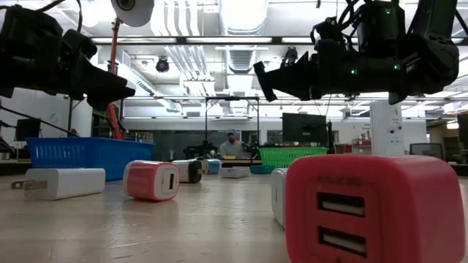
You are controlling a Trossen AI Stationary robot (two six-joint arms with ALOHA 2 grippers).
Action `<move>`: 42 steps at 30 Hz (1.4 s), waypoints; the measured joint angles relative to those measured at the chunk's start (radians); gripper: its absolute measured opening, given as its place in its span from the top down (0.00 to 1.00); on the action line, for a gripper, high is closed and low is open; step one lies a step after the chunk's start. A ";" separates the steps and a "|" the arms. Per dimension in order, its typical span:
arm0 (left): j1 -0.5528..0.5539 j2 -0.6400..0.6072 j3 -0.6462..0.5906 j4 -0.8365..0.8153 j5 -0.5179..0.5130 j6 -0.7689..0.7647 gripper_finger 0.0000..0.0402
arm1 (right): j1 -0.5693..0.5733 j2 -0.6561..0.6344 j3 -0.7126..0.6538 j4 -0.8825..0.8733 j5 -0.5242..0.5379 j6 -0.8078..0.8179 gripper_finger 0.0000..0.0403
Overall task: Pick & Place Office items
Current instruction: Put the black digital clock into the green basket
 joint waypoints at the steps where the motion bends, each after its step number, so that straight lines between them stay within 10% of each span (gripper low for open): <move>1: 0.000 0.000 0.000 0.000 0.000 0.000 0.42 | -0.007 0.000 0.000 0.000 0.000 0.000 0.67; 42: 0.000 0.000 0.000 0.008 0.000 0.020 0.42 | -0.352 0.000 -0.016 -0.111 0.063 0.087 0.67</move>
